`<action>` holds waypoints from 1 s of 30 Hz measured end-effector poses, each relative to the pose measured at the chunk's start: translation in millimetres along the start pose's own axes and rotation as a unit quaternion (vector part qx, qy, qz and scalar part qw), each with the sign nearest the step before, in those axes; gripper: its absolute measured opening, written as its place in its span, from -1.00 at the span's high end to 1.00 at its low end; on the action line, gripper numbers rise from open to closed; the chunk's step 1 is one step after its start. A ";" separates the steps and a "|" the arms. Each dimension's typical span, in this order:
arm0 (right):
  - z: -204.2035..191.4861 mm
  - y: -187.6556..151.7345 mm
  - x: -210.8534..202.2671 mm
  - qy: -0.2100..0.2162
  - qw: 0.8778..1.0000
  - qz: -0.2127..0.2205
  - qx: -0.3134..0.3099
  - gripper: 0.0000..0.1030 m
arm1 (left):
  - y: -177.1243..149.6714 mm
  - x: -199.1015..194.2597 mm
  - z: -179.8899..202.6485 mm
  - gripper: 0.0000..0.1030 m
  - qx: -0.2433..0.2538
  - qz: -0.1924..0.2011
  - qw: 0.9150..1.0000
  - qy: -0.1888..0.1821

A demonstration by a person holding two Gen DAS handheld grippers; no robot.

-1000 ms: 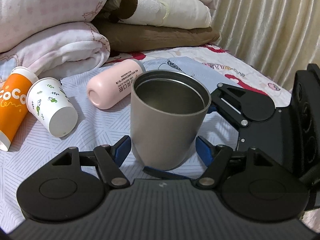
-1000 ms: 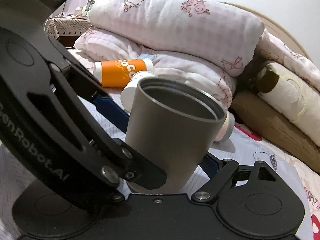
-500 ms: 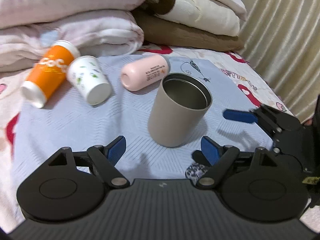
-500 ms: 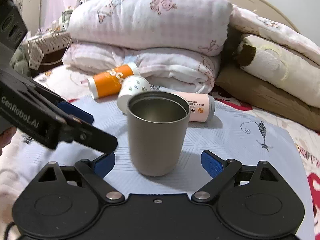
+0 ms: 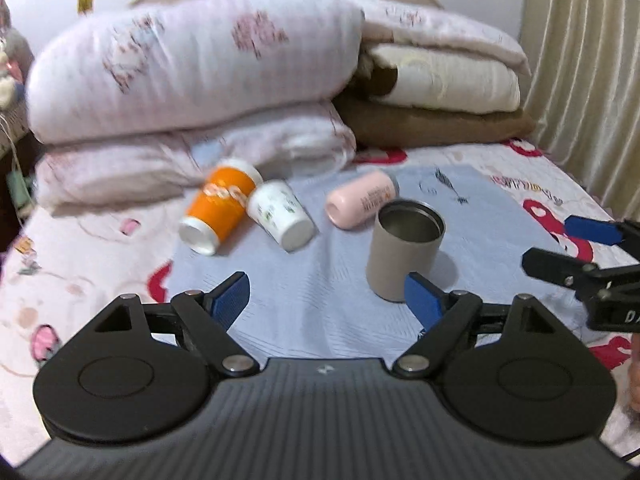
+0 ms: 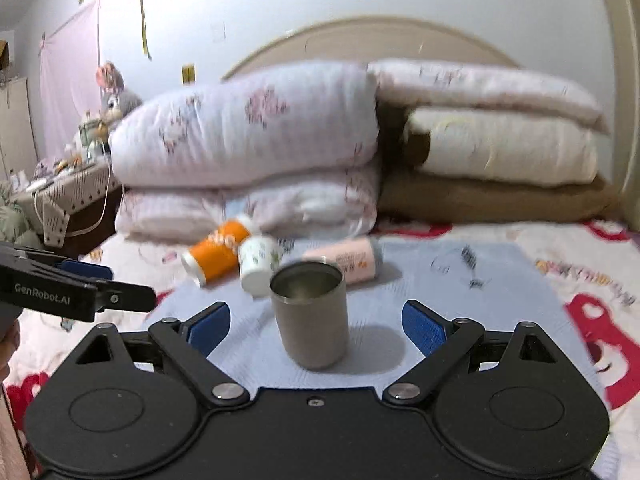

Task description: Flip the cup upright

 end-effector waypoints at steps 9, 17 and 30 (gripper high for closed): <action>-28.1 18.6 -56.0 -0.035 0.997 0.063 -0.017 -0.85 | -21.3 -42.7 1.0 -0.71 -0.019 0.040 0.999 0.026; -46.3 13.9 -76.3 -0.076 0.994 0.070 -0.028 -0.85 | -31.8 -52.8 -6.0 -0.73 -0.044 0.060 0.995 0.059; -46.8 -7.3 -67.7 -0.098 0.995 0.034 -0.010 -1.00 | -39.0 -52.9 -17.2 -0.95 -0.049 0.069 0.994 0.076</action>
Point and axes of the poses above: each gripper's, at about its wrist camera, not at the fingertips, and x roughly the way its jaws point, z to its right, y to its top, the point moved 5 cm from there along x, roughly the way its jaws point, and after that the axes turned 13 degrees about -x, right-handed, at the moved point
